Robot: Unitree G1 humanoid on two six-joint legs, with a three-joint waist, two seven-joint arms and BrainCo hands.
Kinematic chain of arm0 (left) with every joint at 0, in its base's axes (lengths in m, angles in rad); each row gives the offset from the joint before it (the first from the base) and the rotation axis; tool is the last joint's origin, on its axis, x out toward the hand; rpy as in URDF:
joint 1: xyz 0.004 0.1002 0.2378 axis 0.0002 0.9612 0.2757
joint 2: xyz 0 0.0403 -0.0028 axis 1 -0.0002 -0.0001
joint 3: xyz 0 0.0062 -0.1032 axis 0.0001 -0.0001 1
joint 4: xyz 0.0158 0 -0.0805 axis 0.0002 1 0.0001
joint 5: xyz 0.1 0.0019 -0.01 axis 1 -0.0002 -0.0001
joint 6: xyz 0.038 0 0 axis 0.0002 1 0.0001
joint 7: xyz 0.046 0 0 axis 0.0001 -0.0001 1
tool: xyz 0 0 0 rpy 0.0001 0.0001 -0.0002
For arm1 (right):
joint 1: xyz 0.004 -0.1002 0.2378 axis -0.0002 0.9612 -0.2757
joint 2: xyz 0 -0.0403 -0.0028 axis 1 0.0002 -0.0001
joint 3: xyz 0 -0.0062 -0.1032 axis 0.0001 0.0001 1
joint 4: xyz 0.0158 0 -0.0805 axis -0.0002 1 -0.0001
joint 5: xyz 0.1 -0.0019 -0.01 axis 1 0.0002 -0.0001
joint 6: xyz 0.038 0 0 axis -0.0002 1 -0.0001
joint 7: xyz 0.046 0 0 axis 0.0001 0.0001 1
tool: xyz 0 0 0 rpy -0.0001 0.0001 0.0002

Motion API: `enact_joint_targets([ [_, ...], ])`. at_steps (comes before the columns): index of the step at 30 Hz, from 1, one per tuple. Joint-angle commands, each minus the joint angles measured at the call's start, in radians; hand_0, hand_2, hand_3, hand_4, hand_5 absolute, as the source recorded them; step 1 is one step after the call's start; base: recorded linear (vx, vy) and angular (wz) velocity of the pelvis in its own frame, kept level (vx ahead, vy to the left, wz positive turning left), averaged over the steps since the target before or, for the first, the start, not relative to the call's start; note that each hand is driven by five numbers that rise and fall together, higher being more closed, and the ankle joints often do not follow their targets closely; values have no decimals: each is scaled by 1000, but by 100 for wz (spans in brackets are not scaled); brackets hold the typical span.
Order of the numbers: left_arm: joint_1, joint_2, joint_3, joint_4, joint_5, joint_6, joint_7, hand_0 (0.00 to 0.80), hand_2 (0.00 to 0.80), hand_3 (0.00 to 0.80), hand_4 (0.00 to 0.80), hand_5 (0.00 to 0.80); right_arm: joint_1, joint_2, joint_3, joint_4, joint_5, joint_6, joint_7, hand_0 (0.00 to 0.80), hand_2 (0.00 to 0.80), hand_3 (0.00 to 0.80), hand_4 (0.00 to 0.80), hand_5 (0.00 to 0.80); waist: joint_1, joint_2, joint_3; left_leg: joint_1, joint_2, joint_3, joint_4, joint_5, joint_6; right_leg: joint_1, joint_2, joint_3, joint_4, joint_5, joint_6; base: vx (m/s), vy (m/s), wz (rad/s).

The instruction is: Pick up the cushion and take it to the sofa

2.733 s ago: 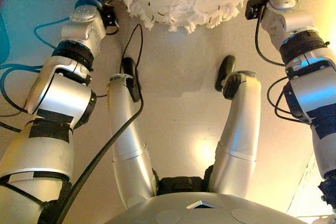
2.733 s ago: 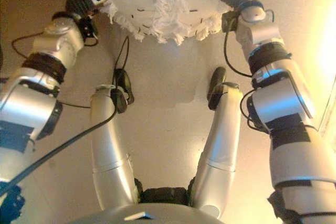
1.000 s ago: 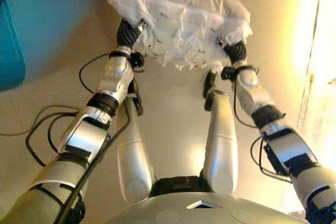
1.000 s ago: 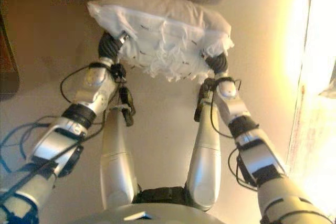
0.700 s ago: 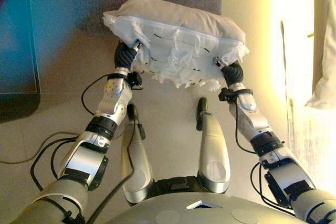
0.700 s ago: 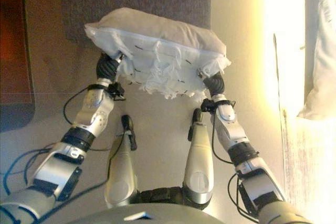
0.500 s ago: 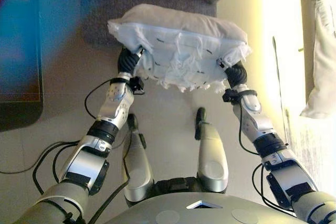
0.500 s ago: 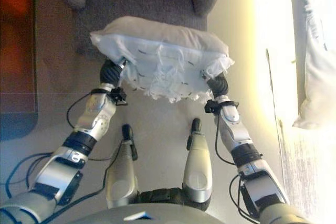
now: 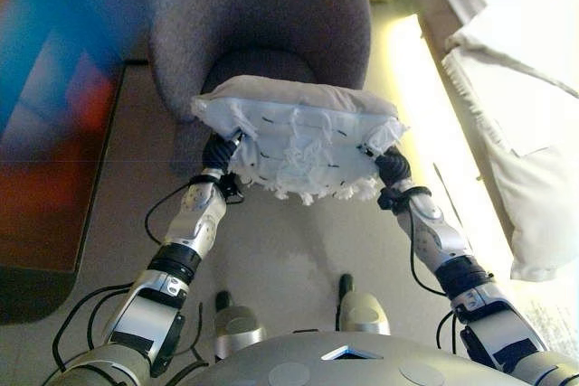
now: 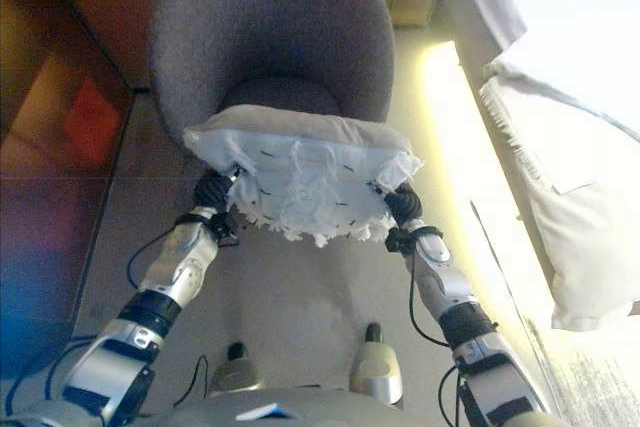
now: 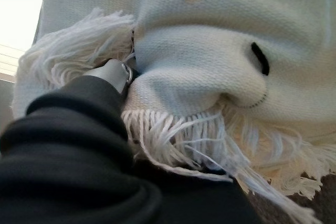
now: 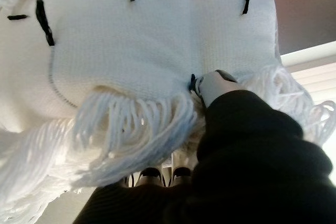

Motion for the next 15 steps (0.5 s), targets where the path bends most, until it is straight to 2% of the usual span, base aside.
enact_joint_targets([
  [1,-39,-28,9,-42,-17,-54,-52,800,800,800,800,800,-69,7,29,-75,16,-34,66,800,800,800,800,800,-11,-11,-70,-80,-6,-97,67,63,27,-25,45,47,61,-42,-90,-48,-28,1],
  [2,-32,-28,15,-38,-7,-49,-59,800,800,800,800,800,-83,-5,34,-78,27,-20,70,800,800,800,800,800,-7,-11,-70,-88,-37,-118,72,45,33,-27,44,56,49,-33,-89,-47,18,4],
  [3,-23,-28,18,-32,-4,-49,-72,800,800,800,800,800,-86,-10,35,-80,35,-14,73,800,800,800,800,800,-9,-8,-72,-91,-58,-113,77,35,35,-27,43,61,37,-25,-87,-43,38,-3],
  [6,-20,-27,20,-19,15,-38,-106,800,800,800,800,800,-71,-9,24,-80,40,-13,87,800,800,800,800,800,-13,0,-75,-101,-145,-72,81,-24,60,-20,38,54,7,-1,-75,-12,82,-3],
  [8,-26,-25,12,-10,29,-37,-127,800,800,800,800,800,-57,0,24,-82,34,-24,76,800,800,800,800,800,-19,13,-80,-88,-159,-45,31,-16,68,-22,40,47,0,2,-65,-12,181,1],
  [11,-51,-19,-3,-9,12,-38,-119,800,800,800,800,800,-52,22,32,-81,71,-21,79,800,800,800,800,800,-20,19,-84,-71,-188,-52,-18,-19,93,-32,26,55,3,11,-45,-16,196,10],
  [15,-55,-12,10,-33,22,-32,-115,800,800,800,800,800,-44,39,20,-51,88,-27,100,800,800,800,800,800,-7,19,-98,-52,-218,-34,-44,-30,114,-32,-4,55,-8,36,-18,-5,181,1],
])
